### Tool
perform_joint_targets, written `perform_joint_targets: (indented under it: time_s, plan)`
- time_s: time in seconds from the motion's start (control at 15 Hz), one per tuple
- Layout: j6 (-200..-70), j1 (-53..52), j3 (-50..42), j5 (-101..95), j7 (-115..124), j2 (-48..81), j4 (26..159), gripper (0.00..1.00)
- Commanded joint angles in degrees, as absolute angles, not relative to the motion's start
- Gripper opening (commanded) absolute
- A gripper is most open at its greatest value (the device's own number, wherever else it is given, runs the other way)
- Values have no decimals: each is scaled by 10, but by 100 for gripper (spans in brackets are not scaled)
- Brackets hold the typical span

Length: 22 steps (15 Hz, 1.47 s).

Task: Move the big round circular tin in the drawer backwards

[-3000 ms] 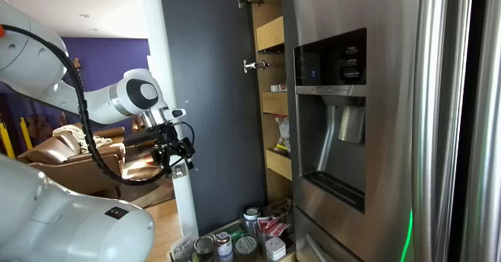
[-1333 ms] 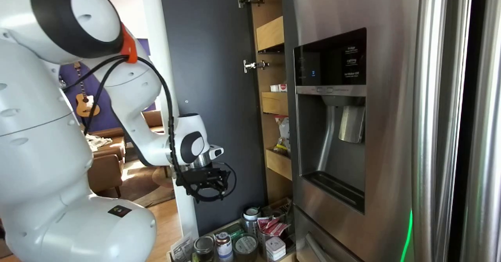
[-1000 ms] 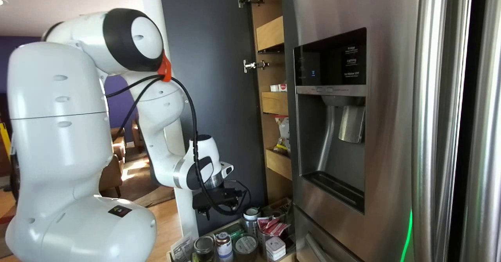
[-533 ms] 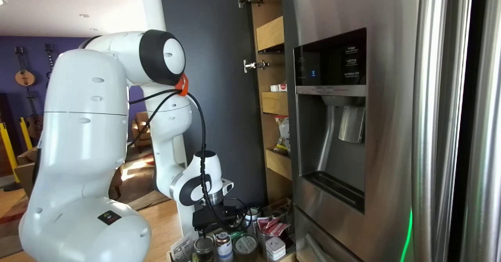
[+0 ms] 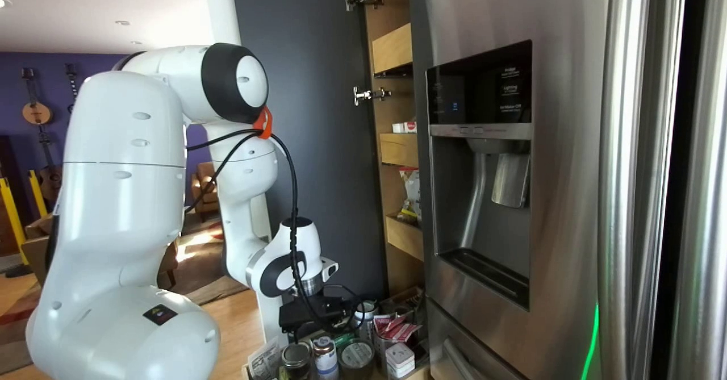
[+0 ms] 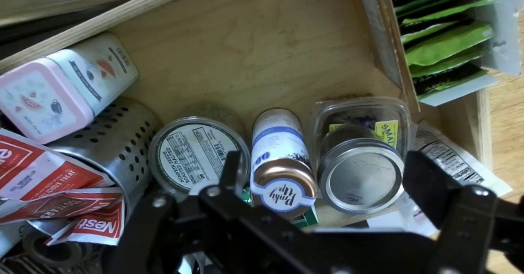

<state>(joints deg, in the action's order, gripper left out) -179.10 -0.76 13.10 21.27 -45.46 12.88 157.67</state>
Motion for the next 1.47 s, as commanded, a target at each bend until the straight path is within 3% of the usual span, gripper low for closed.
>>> perform_joint_targets:
  time_s: [0.0, 0.2, 0.4, 1.4]
  plan:
    - [-1763, -5, 96, 198, -459, 162, 1548, 100]
    - [-1721, 17, 85, 205, -468, 201, 1509, 100]
    - [-1655, 105, 142, 205, -433, 240, 1458, 100]
    - [-1636, 122, 101, 202, -163, 322, 1388, 100]
